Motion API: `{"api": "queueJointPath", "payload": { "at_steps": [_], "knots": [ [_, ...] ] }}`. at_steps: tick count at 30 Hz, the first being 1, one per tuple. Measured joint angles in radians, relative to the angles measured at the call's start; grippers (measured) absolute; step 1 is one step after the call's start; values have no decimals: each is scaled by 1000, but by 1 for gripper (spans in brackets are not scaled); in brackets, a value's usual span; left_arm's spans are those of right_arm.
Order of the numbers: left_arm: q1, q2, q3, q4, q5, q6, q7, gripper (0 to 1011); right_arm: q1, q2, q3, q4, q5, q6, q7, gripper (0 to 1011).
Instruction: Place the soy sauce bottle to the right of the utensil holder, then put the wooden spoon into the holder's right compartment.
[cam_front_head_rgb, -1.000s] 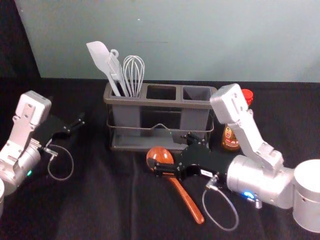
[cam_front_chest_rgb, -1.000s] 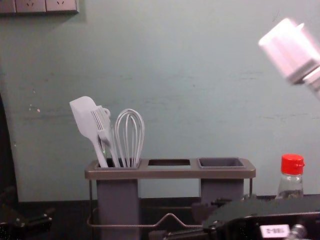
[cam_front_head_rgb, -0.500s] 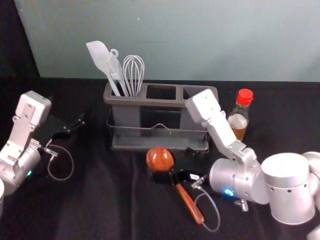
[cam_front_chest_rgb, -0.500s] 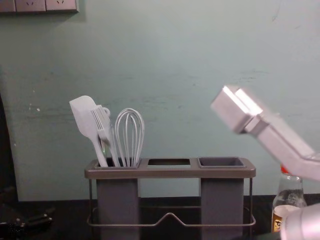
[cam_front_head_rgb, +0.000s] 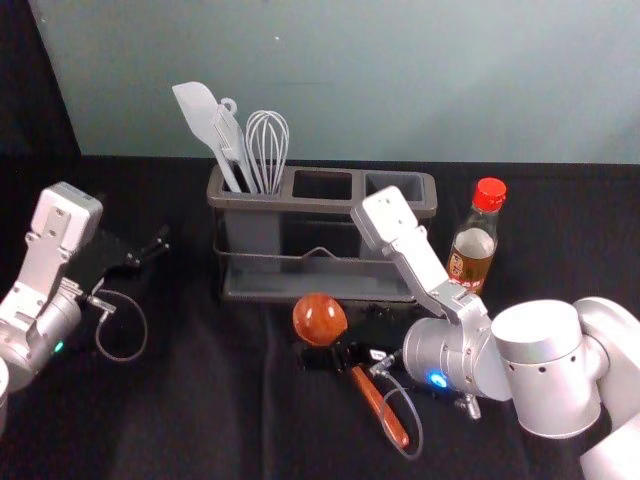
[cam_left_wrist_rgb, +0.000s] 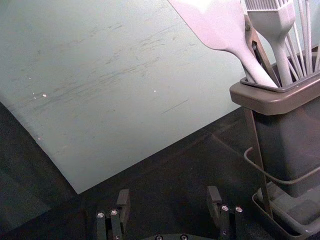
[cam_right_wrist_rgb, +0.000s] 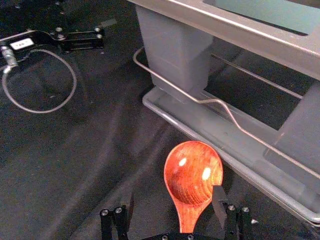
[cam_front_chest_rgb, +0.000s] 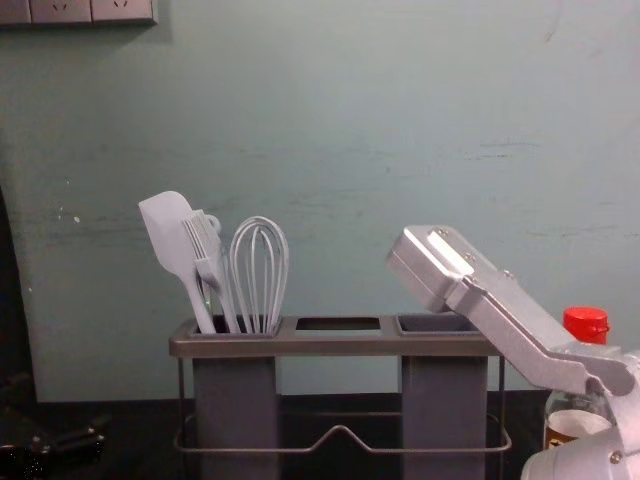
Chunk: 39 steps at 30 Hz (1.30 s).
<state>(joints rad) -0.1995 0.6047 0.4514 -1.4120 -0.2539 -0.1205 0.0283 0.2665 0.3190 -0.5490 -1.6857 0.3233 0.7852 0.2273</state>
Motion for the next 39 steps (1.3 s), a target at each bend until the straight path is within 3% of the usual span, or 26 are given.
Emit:
{"api": "queueJointPath", "payload": {
  "at_steps": [15, 39],
  "knots": [
    [0, 0, 0, 0, 0, 0, 0, 1005, -7, -26, 24, 21, -40, 10, -13, 1003],
    [0, 0, 0, 0, 0, 0, 0, 1005, 35, -69, 18, 121, -106, -23, 34, 1003]
  ]
}}
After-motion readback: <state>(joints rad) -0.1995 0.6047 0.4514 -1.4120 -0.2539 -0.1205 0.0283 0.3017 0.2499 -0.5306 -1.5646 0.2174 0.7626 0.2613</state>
